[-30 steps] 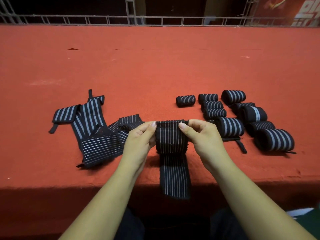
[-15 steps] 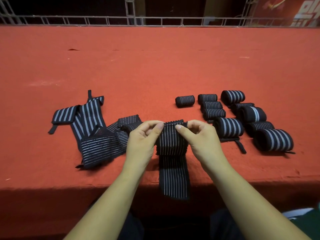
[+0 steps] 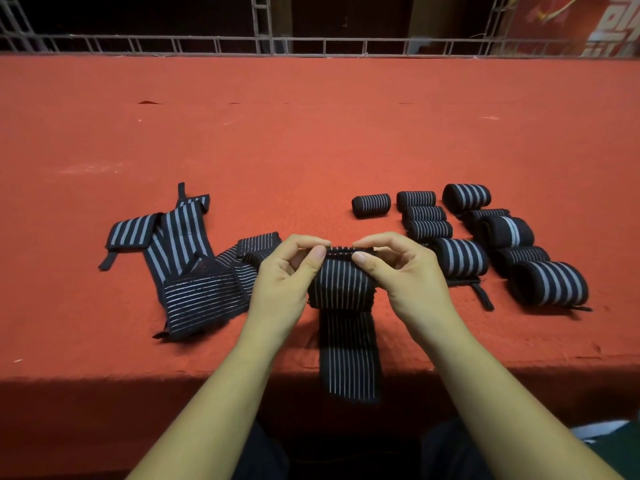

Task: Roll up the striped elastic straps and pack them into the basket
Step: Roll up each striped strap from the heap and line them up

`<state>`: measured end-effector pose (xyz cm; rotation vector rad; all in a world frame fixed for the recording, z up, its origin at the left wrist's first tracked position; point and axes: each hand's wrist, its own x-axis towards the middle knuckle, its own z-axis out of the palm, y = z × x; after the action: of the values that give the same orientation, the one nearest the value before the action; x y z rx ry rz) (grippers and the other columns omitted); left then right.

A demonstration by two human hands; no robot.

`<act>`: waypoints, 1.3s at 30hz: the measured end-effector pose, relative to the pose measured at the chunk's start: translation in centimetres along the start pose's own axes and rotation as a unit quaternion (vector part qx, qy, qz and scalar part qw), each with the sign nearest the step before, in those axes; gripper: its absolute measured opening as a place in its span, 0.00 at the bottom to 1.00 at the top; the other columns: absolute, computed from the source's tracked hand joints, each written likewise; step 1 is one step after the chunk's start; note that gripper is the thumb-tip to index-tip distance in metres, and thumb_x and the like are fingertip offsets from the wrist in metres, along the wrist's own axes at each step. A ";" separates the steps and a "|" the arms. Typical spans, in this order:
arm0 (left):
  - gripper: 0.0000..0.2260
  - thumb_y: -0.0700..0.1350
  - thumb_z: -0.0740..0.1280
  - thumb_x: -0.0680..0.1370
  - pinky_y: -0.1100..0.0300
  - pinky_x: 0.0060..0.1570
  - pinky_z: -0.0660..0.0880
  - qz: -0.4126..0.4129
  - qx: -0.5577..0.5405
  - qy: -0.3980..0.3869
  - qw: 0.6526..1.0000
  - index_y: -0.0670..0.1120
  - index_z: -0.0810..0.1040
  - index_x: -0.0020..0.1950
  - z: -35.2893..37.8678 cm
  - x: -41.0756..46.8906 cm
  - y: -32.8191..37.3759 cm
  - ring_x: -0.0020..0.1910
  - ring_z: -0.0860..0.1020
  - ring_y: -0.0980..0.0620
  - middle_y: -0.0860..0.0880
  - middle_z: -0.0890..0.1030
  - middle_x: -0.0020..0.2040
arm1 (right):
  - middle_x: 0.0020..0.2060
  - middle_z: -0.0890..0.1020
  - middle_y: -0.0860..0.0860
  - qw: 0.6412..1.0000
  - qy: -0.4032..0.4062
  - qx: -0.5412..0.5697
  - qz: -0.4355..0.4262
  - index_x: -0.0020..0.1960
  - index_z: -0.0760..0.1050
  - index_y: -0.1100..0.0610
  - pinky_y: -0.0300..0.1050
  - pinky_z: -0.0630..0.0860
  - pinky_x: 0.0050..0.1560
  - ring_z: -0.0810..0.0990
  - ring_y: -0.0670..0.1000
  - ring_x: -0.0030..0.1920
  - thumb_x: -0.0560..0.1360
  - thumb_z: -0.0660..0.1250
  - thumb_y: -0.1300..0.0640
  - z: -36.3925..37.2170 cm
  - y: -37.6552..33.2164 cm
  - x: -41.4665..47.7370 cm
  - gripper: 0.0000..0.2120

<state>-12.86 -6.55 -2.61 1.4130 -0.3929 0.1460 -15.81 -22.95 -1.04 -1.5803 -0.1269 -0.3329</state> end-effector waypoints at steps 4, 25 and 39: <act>0.05 0.33 0.65 0.80 0.67 0.47 0.73 0.022 0.016 -0.010 1.000 0.40 0.79 0.52 -0.1 -0.1 0.2 0.45 0.78 0.61 0.56 0.81 0.43 | 0.42 0.86 0.56 1.000 0.008 0.013 0.005 0.51 0.82 0.59 0.38 0.78 0.42 0.83 0.47 0.41 0.76 0.71 0.64 -0.2 -0.1 -0.1 0.05; 0.09 0.36 0.70 0.77 0.60 0.48 0.72 0.050 0.106 -0.048 0.992 0.49 0.81 0.52 -0.5 -0.3 0.6 0.43 0.74 0.57 0.52 0.81 0.46 | 0.37 0.85 0.46 1.000 -0.006 0.016 0.013 0.53 0.82 0.60 0.34 0.77 0.43 0.82 0.41 0.41 0.76 0.70 0.63 -0.3 -0.1 -0.3 0.06; 0.09 0.36 0.70 0.77 0.69 0.47 0.72 0.053 0.104 -0.055 0.992 0.48 0.82 0.54 -0.1 -0.8 1.0 0.44 0.77 0.63 0.56 0.81 0.46 | 0.38 0.84 0.48 1.000 -0.014 -0.014 0.007 0.53 0.81 0.59 0.36 0.76 0.42 0.81 0.42 0.40 0.78 0.68 0.58 -0.4 -0.1 -0.5 0.07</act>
<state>-13.85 -6.18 -1.99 1.6114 -0.5569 0.2009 -16.35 -23.28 -1.12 -1.6122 -0.1335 -0.3039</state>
